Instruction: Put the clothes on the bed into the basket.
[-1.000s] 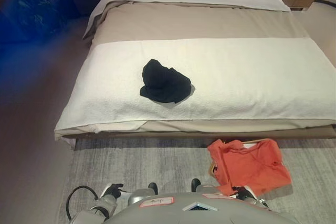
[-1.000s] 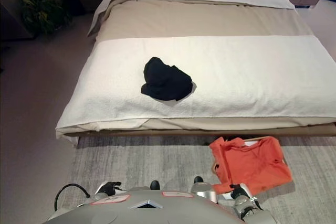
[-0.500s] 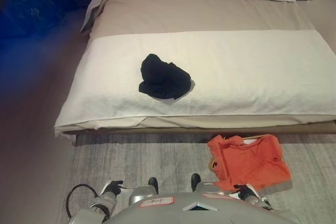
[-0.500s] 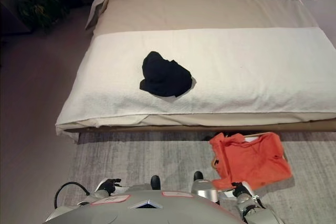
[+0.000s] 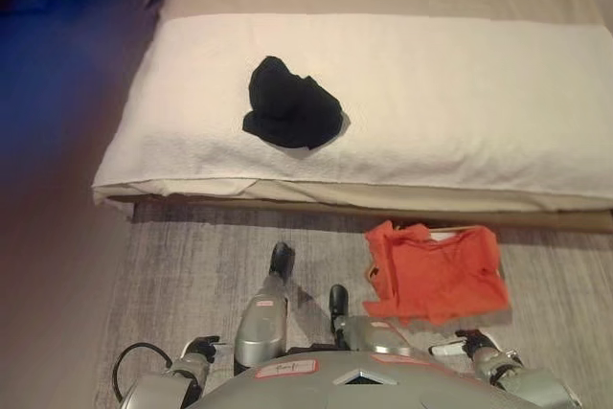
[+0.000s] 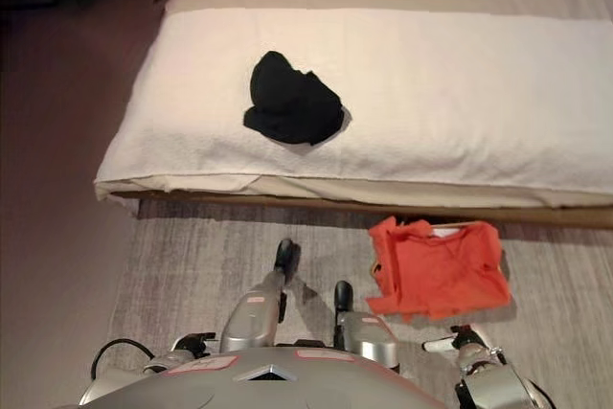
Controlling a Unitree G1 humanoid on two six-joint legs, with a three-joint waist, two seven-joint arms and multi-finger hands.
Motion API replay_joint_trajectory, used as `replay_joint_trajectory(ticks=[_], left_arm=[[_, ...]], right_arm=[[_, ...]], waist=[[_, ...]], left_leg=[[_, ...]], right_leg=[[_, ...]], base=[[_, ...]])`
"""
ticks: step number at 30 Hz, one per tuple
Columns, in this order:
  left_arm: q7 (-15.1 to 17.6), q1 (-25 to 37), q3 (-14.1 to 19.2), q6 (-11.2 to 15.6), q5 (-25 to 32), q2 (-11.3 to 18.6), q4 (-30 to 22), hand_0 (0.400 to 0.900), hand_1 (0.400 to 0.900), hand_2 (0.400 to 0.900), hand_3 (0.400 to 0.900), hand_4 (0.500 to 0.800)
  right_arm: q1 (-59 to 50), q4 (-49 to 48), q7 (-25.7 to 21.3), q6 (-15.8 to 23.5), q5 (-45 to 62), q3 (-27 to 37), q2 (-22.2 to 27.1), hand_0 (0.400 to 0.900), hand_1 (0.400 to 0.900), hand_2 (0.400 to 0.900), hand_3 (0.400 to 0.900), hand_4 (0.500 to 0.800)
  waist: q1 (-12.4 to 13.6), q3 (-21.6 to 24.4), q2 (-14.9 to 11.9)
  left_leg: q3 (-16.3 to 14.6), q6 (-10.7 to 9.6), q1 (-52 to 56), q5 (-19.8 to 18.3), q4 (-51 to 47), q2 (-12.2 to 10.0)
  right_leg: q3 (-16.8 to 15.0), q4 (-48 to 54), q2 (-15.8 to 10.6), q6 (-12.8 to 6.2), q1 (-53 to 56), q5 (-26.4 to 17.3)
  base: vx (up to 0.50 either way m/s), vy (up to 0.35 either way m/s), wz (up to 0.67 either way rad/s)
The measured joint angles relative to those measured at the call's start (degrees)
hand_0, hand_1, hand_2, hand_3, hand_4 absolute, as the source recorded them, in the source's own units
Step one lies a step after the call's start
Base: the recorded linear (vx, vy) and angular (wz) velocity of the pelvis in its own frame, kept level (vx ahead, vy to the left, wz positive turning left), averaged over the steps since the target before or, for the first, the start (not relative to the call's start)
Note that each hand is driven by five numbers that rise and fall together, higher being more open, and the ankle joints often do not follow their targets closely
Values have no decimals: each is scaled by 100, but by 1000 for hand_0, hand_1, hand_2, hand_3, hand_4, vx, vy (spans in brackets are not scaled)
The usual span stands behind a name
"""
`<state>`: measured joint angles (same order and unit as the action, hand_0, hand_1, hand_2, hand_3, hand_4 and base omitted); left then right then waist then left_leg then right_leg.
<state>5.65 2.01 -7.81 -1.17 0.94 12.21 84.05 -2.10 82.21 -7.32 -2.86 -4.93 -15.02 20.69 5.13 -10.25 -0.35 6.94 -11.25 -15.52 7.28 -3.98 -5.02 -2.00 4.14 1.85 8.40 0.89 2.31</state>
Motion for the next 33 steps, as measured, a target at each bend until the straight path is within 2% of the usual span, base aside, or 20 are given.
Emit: replay_joint_trajectory(ticks=[2,3,4,5,6,7,8,9,10,12,13,15,18,20,22,23,27,29,31,33], left_arm=[[1,-37,10,-16,1,-105,30,900,900,900,900,800],[5,-150,53,-17,2,-213,89,900,900,900,900,800],[1,-234,78,-1,4,-292,77,900,900,900,900,800],[7,-221,89,-6,3,-289,34,900,900,900,900,800],[13,-117,70,1,3,-203,35,900,900,900,900,800],[24,-106,75,7,3,-190,-25,900,900,900,900,800],[43,-117,75,-5,3,-288,-12,900,900,900,900,800],[43,-72,65,10,3,-259,-58,900,900,900,900,800],[60,-73,5,10,2,-110,-131,900,900,900,900,800],[113,58,-79,12,1,189,-194,900,900,900,900,800],[150,169,-82,9,1,246,-260,900,900,900,900,800],[158,258,-83,78,0,239,-359,900,900,900,900,800],[144,287,-179,73,-1,216,-358,900,900,900,900,800],[133,240,-240,58,-3,196,-345,900,900,900,900,800],[134,206,-352,54,-6,193,-347,900,900,900,900,800],[145,223,-454,46,-6,199,-383,900,900,900,900,800],[151,393,-478,62,-11,230,-359,900,900,900,900,800],[152,443,-471,45,-12,239,-286,900,900,900,900,800],[153,394,-413,72,-11,275,-260,900,900,900,900,800],[152,300,-413,125,-11,260,-307,900,900,900,900,800]], right_arm=[[-104,-8,-8,89,-1,-107,-61,900,900,900,900,800],[-130,20,-2,105,-2,-153,-29,900,900,900,900,800],[-144,45,0,92,-1,-148,19,900,900,900,900,800],[22,48,-12,33,5,-160,-30,900,900,900,900,800],[107,26,7,53,5,-231,-209,900,900,900,900,800],[73,40,25,67,8,-297,-299,900,900,900,900,800],[51,77,23,84,12,-320,-245,900,900,900,900,800],[-32,41,10,57,24,-307,-307,900,900,900,900,800],[103,25,19,54,75,-261,-471,900,900,900,900,800],[130,35,28,42,104,-269,-732,900,900,900,900,800],[32,59,29,62,103,-274,-766,900,900,900,900,800],[-145,37,27,93,104,-268,-767,900,900,900,900,800],[-293,-55,14,95,108,-260,-744,900,900,900,900,800],[-386,-144,5,92,107,-272,-708,900,900,900,900,800],[-389,-237,-19,109,101,-317,-664,900,900,900,900,800],[-342,-260,-34,103,100,-366,-659,900,900,900,900,800],[-370,-349,-62,96,66,-413,-645,900,900,900,900,800],[-480,-474,-95,96,50,-500,-637,900,900,900,900,800],[-447,-564,-101,90,-37,-595,-663,900,900,900,900,800],[-285,-548,-101,72,-50,-617,-693,900,900,900,900,800]], waist=[[1,9,-50],[43,66,74],[30,214,378],[-70,291,558],[42,372,362],[110,457,263],[215,482,481],[134,417,443],[-1,535,146],[7,733,-350],[-15,771,-454],[19,839,-415],[15,965,-448],[-25,972,-408],[-80,883,-259],[-188,884,-157],[-339,569,58],[-480,356,50],[-528,213,-95],[-483,239,-283]], left_leg=[[-338,52,5,-23,419,16],[-326,193,70,-161,387,-91],[-193,89,144,-407,306,-355],[-44,148,227,-176,384,-515],[-255,120,72,-295,701,-419],[-380,251,-2,-424,785,-333],[-464,377,9,-548,729,-507],[-491,433,15,-405,777,-396],[-580,498,134,-369,704,-82],[-746,811,66,-242,767,442],[-734,888,-27,-250,837,548],[-739,939,27,-268,661,590],[-825,1042,120,-271,482,679],[-816,1136,300,-263,351,712],[-579,1456,661,-134,34,746],[-367,1606,787,-92,-82,747],[-68,1790,1034,-163,-78,702],[5,1787,1235,-209,-81,695],[100,1727,1398,-283,-133,786],[238,1634,1564,-384,-146,895]], right_leg=[[-348,115,-101,-72,91,113],[-396,-77,63,-66,63,124],[-370,-595,245,-9,-213,166],[-279,-845,373,-260,-317,262],[-407,-859,233,-194,-379,445],[-514,-603,91,-302,-302,474],[-488,-959,213,-637,-335,566],[-441,-1717,85,-905,-419,784],[-369,-2212,-317,-1189,-281,1099],[-410,-1465,-918,-1407,270,1372],[-341,-1105,-1048,-1448,396,1322],[-280,-954,-1081,-1610,390,972],[-232,-1393,-1144,-1657,189,874],[-211,-2221,-1136,-1615,-170,828],[-109,-3102,-1098,-1647,-471,779],[-29,-3032,-1056,-1604,-449,903],[323,-1212,-836,-1562,-762,784],[380,-294,-744,-1618,-1023,181],[446,-164,-784,-1631,-1247,-254],[576,-611,-886,-1600,-1297,-251]], base=[[332,157,-43],[334,207,-41],[331,228,-31],[301,250,-17],[279,265,3],[304,290,10],[329,273,5],[306,229,-5],[292,224,-3],[295,237,-2],[277,215,-5],[263,221,3],[229,223,11],[272,190,38],[290,106,43],[281,23,43],[276,-50,54],[211,-56,44],[123,-101,33],[147,-137,51]])
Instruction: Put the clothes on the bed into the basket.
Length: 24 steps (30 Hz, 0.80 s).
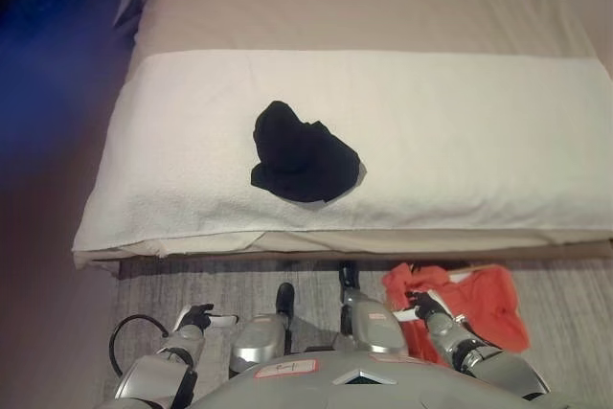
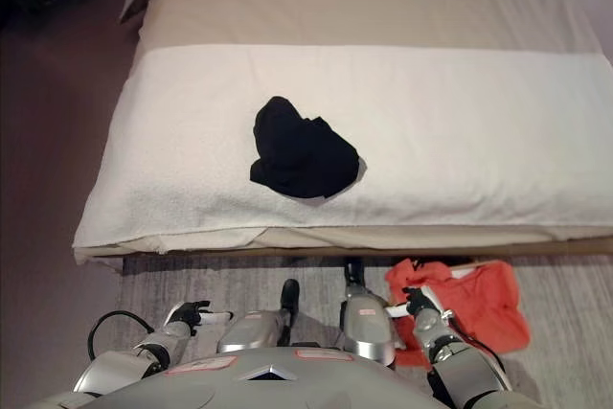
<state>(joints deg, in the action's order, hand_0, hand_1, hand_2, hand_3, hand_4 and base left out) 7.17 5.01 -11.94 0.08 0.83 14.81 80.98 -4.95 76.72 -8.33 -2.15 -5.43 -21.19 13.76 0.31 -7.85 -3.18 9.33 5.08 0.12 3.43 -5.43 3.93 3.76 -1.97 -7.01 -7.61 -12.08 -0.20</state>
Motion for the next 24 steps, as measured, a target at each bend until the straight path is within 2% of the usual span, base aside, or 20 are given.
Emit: replay_joint_trajectory(ticks=[2,4,5,8,10,12,15,19,22,24], left_arm=[[-7,-120,0,-5,1,-30,-7,900,900,900,900,800],[-9,-234,44,-25,-2,-65,-3,900,900,900,900,800],[-9,-298,44,-34,-11,-85,-14,900,900,900,900,800],[-13,-413,41,-82,-72,-150,-40,900,900,900,900,800],[-13,-417,41,-88,-110,-150,-96,900,900,900,900,800],[-5,-414,26,-78,-114,-176,-109,900,900,900,900,800],[30,-375,-7,-46,-98,-202,-226,900,900,900,900,800],[147,-177,-257,-16,70,-275,-326,900,900,900,900,800],[213,49,-281,-8,334,-292,-316,900,900,900,900,800],[240,120,-284,-5,465,-290,-314,900,900,900,900,800]], right_arm=[[-13,17,-3,-13,-72,-27,-12,900,900,900,900,800],[-41,-61,-2,-10,-228,-51,15,900,900,900,900,800],[-38,-144,4,-17,-289,-122,72,900,900,900,900,800],[-269,-595,28,-112,-734,-504,368,900,900,900,900,800],[-571,-1216,10,-66,-1063,-794,721,900,900,900,900,800],[-1240,-1372,34,-100,-1324,-1170,948,900,900,900,900,800],[-2228,-1549,-12,-99,-1655,-1642,1180,900,900,900,900,800],[-3552,-1533,-13,-133,-1905,-2313,1145,900,900,900,900,800],[-4306,-1293,-12,-144,-1898,-2478,996,900,900,900,900,800],[-4604,-1010,-15,-150,-1874,-2477,850,900,900,900,900,800]], waist=[[17,22,-33],[9,54,13],[11,75,48],[168,136,67],[155,193,121],[162,259,195],[179,315,281],[391,322,296],[571,145,291],[650,-28,282]], left_leg=[[152,-175,70,-126,2,-85],[162,-344,116,-225,45,-312],[166,-392,160,-239,77,-425],[160,-643,275,-379,163,-583],[178,-710,258,-420,199,-609],[164,-755,262,-427,209,-617],[180,-776,196,-436,242,-597],[220,-807,-292,-440,443,-512],[391,-873,-750,-428,690,-447],[476,-893,-797,-437,744,-433]], right_leg=[[43,-43,67,83,65,-67],[370,258,199,83,329,-81],[559,427,271,149,519,-153],[665,712,436,312,805,-366],[699,710,480,319,798,-372],[752,714,477,418,805,-480],[770,714,462,431,751,-554],[817,684,401,571,361,-826],[966,684,353,674,102,-945],[1044,683,341,674,70,-944]], base=[[211,-131,52],[205,-111,35],[138,-93,22],[92,-52,5],[26,-12,0],[-26,-7,3],[-100,-4,3],[-203,-18,12],[-85,-4,22],[-43,7,27]])
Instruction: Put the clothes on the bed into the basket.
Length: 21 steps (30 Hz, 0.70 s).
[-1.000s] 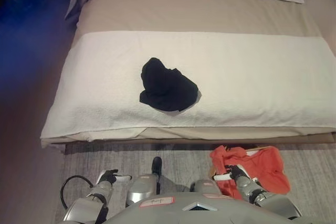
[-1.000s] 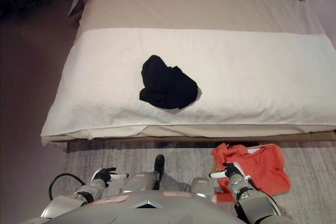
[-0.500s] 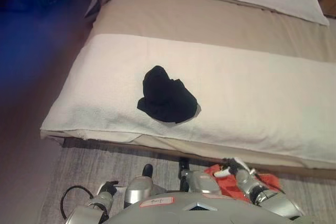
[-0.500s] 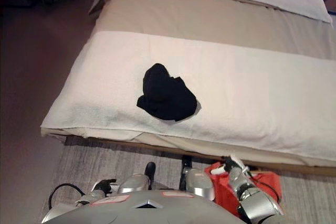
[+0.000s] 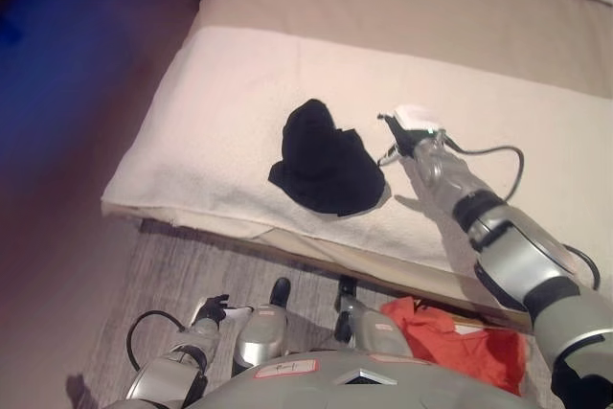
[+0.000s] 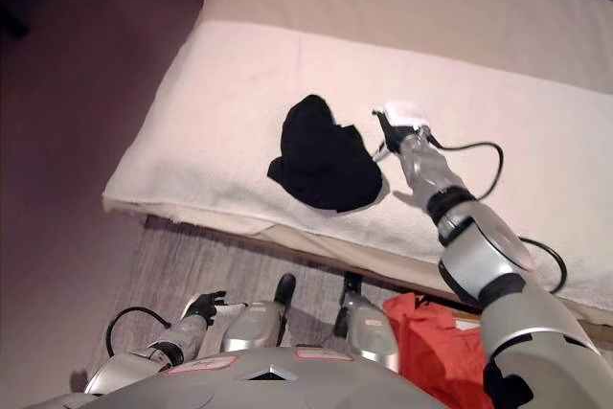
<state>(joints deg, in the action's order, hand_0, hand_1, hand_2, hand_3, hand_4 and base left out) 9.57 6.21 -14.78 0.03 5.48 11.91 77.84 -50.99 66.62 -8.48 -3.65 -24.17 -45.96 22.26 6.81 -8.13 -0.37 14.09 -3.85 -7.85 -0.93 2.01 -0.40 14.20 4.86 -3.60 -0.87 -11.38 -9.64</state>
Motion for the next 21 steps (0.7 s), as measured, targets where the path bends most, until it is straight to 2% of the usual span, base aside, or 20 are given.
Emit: replay_joint_trajectory(ticks=[2,6,10,18,21], left_arm=[[2,49,-10,3,80,9,-6,900,900,900,900,800],[3,150,-186,9,249,57,-9,900,900,900,900,800],[5,252,-192,4,389,71,-15,900,900,900,900,800],[7,452,-206,40,545,111,-134,900,900,900,900,800],[8,499,-224,141,575,141,-203,900,900,900,900,800]], right_arm=[[-217,211,-4,-41,92,1,-110,900,900,900,900,800],[-477,323,-15,-101,334,5,-227,900,900,900,900,800],[-513,331,-17,-124,444,6,-337,900,900,900,900,800],[-727,403,-181,-174,559,6,-410,900,900,900,900,800],[-935,552,-235,-203,562,9,-396,900,900,900,900,800]], waist=[[158,-205,0],[315,-629,-4],[471,-936,25],[516,-1260,89],[533,-1364,105]], left_leg=[[104,-30,-139,12,26,28],[289,-84,-428,28,142,86],[438,-103,-559,45,227,131],[531,-105,-913,46,475,249],[574,-114,-1090,40,574,283]], right_leg=[[93,0,-27,-2,-56,3],[257,-9,-75,-24,-204,19],[400,-15,-109,0,-267,1],[467,-126,-218,2,-504,0],[489,-174,-227,0,-625,1]], base=[[-62,17,32],[-37,20,25],[-46,23,15],[-62,20,9],[-62,12,8]])
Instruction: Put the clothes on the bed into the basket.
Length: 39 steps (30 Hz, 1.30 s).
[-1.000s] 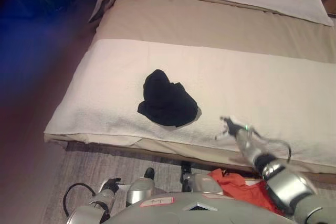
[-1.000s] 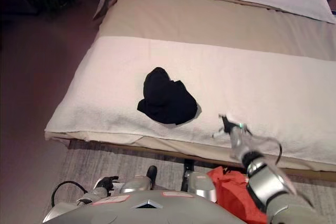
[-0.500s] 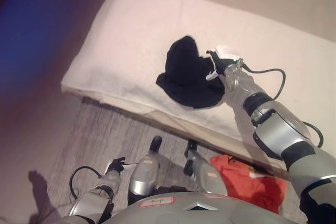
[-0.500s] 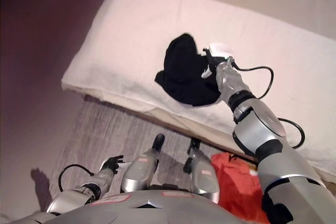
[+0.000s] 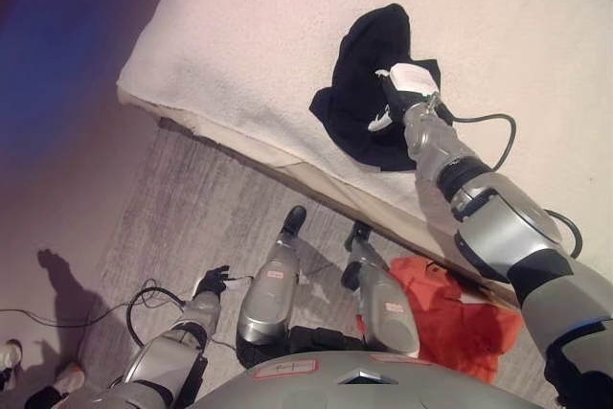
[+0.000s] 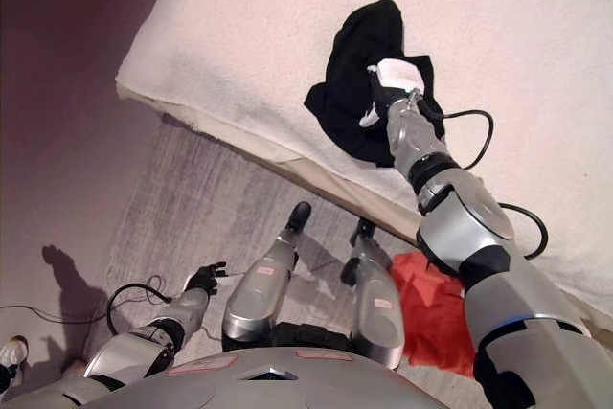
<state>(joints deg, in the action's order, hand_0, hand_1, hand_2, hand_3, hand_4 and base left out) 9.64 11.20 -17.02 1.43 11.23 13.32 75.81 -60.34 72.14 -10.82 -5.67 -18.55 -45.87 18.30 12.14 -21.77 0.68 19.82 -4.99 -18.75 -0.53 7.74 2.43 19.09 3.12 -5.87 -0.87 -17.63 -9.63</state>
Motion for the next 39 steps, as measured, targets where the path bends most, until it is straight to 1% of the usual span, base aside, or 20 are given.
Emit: replay_joint_trajectory(ticks=[4,8,10,12,14,18,20,21,22,23,24,28,31,32,37,39], left_arm=[[-1,65,-33,3,93,15,-38,900,900,900,900,800],[-2,65,-179,3,100,24,-56,900,900,900,900,800],[-3,65,-197,2,119,24,-73,900,900,900,900,800],[-5,66,-230,40,187,24,-203,900,900,900,900,800],[-7,84,-249,101,218,28,-261,900,900,900,900,800],[-9,149,-296,103,270,27,-263,900,900,900,900,800],[-11,149,-295,113,321,26,-279,900,900,900,900,800],[-12,150,-294,111,330,27,-282,900,900,900,900,800],[-12,149,-294,107,341,30,-282,900,900,900,900,800],[-12,149,-294,109,373,31,-302,900,900,900,900,800],[-13,149,-294,109,375,32,-311,900,900,900,900,800],[-20,150,-292,119,429,33,-470,900,900,900,900,800],[-21,149,-265,121,440,37,-481,900,900,900,900,800],[-23,149,-256,120,440,39,-481,900,900,900,900,800],[-25,150,-198,120,440,50,-480,900,900,900,900,800],[-25,150,-195,120,440,55,-478,900,900,900,900,800]], right_arm=[[-252,161,-56,0,51,3,108,900,900,900,900,800],[-517,227,-114,-19,74,-7,188,900,900,900,900,800],[-638,347,-117,-20,-17,-70,186,900,900,900,900,800],[-854,526,-111,-29,-209,-188,244,900,900,900,900,800],[-1068,610,-103,-38,-322,-308,305,900,900,900,900,800],[-1347,653,-93,-11,-426,-380,488,900,900,900,900,800],[-1411,650,-90,14,-420,-381,589,900,900,900,900,800],[-1474,651,-89,18,-404,-380,652,729,729,729,729,698],[-1486,652,-89,14,-401,-380,662,729,729,729,729,698],[-1518,652,-87,11,-358,-383,706,549,549,549,549,589],[-1526,652,-87,13,-346,-380,723,400,400,400,400,500],[-1719,652,-84,14,-112,-329,905,400,400,400,400,500],[-1773,664,22,5,50,-310,1013,400,400,400,400,500],[-1773,675,55,0,115,-304,1016,400,400,400,400,500],[-1766,710,176,1,218,-288,996,400,400,400,400,500],[-1742,727,244,-2,225,-273,981,400,400,400,400,500]], waist=[[111,-137,55],[155,-285,115],[159,-297,118],[229,-335,154],[243,-393,181],[239,-476,231],[245,-493,253],[240,-509,270],[240,-510,272],[243,-512,275],[242,-513,276],[241,-539,306],[255,-540,308],[261,-540,309],[250,-542,311],[245,-546,319]], left_leg=[[36,-18,-192,6,126,14],[53,-64,-338,32,164,14],[65,-91,-431,50,180,10],[71,-100,-595,60,259,17],[88,-120,-746,71,329,26],[140,-179,-1007,112,376,64],[148,-162,-1090,139,385,88],[159,-157,-1152,164,384,113],[159,-151,-1179,175,386,124],[166,-157,-1251,184,426,148],[168,-158,-1269,184,430,157],[173,-135,-1370,239,424,202],[164,-118,-1381,269,415,214],[157,-83,-1381,295,403,224],[134,-107,-1311,353,420,268],[118,-79,-1213,375,412,278]], right_leg=[[15,-91,-5,1,-185,0],[19,-129,-1,-7,-323,5],[19,-149,2,-26,-413,19],[14,-251,0,-26,-580,20],[20,-352,-10,-26,-736,21],[29,-478,-48,-22,-993,27],[29,-525,-74,-17,-1084,32],[20,-555,-98,-10,-1156,38],[9,-561,-102,-10,-1182,38],[-1,-601,-119,-9,-1253,39],[-3,-607,-127,-9,-1270,39],[-45,-688,-182,-10,-1388,40],[-103,-682,-192,-12,-1389,41],[-123,-670,-199,-13,-1389,40],[-135,-676,-254,-48,-1336,11],[-137,-683,-273,-56,-1250,3]], base=[[-44,18,2],[-29,10,1],[-66,22,5],[-77,8,10],[-62,-2,14],[-35,13,7],[-14,8,2],[0,0,0],[0,0,0],[0,0,0],[-3,14,4],[5,3,3],[0,0,0],[0,0,0],[4,3,-1],[39,10,-9]])
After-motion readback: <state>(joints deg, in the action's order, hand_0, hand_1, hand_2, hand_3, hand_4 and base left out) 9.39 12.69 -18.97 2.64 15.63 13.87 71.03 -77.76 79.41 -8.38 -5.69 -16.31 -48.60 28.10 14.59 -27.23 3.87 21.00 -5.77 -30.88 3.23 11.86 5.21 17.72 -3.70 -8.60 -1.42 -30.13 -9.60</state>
